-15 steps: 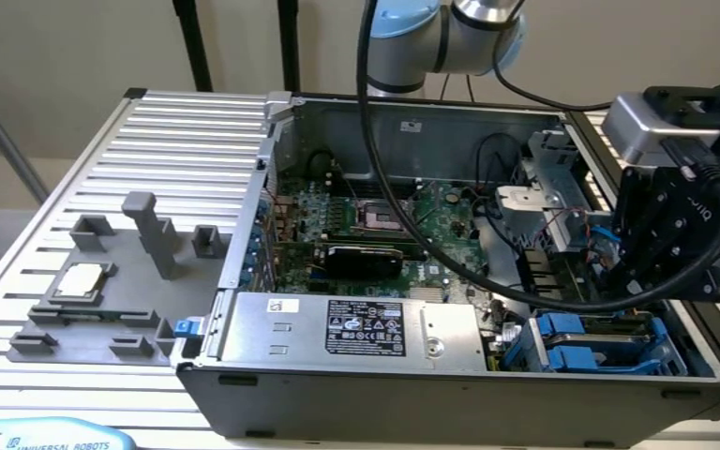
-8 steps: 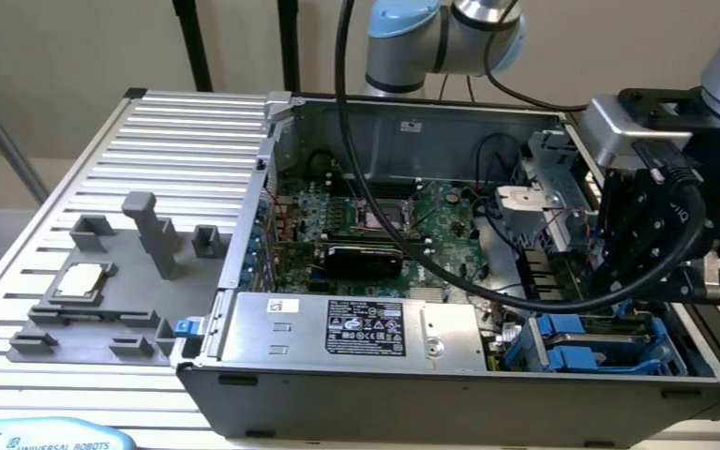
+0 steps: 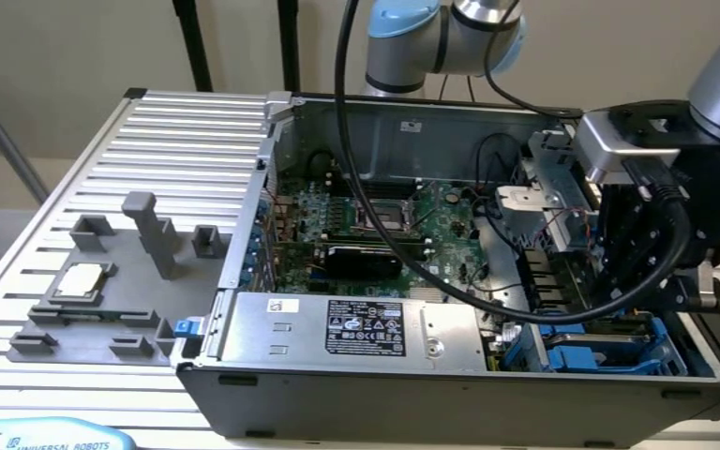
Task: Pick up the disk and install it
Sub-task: 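Insert the second disk wire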
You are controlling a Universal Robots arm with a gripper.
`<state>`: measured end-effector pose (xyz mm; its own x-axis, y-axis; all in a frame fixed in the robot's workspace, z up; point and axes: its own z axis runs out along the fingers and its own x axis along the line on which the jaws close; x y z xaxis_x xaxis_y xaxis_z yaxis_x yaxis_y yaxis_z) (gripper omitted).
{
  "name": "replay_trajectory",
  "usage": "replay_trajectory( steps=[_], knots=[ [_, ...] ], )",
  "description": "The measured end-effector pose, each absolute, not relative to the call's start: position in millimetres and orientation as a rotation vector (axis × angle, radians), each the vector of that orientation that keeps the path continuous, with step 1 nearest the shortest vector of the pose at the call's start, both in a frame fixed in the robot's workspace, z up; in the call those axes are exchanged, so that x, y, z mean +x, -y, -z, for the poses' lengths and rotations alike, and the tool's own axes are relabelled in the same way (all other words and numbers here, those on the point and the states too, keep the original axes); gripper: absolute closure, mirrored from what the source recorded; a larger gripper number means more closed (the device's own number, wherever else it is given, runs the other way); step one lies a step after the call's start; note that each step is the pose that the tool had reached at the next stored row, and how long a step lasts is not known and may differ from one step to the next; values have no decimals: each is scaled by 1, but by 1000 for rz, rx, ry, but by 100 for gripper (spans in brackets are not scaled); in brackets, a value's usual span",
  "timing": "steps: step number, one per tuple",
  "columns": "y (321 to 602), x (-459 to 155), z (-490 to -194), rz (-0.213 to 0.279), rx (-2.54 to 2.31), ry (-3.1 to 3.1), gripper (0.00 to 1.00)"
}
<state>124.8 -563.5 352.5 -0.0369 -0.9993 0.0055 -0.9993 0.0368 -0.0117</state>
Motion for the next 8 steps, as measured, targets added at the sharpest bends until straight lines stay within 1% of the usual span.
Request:
replay_trajectory(
  steps=[8],
  knots=[
    [564, 125, -351, 20, -2177, -2258, 84]
  ],
)
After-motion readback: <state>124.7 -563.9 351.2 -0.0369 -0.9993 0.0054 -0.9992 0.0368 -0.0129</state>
